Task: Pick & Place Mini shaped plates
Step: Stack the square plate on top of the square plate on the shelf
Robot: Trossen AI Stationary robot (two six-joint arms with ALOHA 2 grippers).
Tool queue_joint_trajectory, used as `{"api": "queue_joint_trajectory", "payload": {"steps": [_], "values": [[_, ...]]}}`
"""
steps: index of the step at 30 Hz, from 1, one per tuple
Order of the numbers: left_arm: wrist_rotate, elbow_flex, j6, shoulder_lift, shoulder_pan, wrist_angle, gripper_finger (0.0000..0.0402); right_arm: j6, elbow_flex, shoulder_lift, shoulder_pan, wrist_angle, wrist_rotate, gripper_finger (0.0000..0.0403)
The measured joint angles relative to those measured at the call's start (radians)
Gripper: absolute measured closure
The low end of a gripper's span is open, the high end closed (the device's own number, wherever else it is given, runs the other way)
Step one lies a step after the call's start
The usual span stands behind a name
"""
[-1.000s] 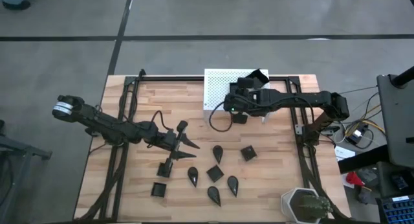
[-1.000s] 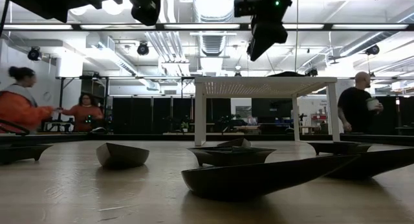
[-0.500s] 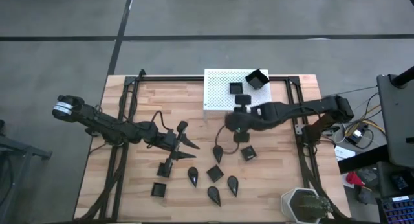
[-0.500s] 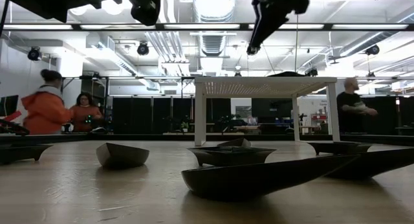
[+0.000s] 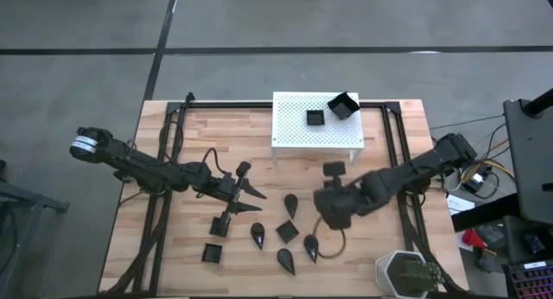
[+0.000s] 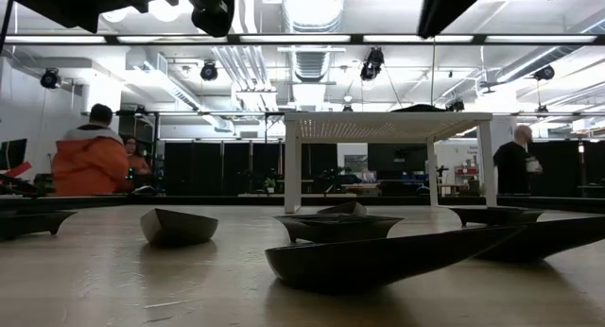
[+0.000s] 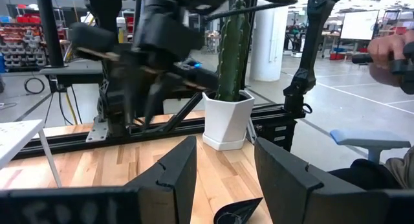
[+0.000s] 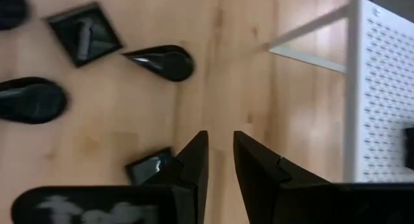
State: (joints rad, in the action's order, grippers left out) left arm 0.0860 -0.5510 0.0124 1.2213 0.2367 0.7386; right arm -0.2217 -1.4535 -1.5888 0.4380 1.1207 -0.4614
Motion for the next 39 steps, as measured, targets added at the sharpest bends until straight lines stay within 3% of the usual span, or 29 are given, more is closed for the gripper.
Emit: {"api": "queue_joint_trajectory", "payload": {"steps": [16,19,27,39], "values": [[0.000,0.000,-0.023,0.000,-0.001,-0.006,0.0250,-0.104,0.044,-0.001,0.147,-0.001,0.014,0.0335],[0.000,0.000,-0.039,0.000,-0.001,-0.006,0.0250,-0.120,0.077,-0.001,0.151,-0.002,0.082,0.0335],[-0.001,-0.005,-0.061,0.000,-0.001,0.014,0.0250,-0.086,0.231,-0.001,0.155,-0.180,0.096,0.0335],[-0.001,-0.007,-0.062,0.000,-0.001,0.014,0.0250,-0.085,0.426,-0.001,0.155,-0.266,0.095,0.0313]]}}
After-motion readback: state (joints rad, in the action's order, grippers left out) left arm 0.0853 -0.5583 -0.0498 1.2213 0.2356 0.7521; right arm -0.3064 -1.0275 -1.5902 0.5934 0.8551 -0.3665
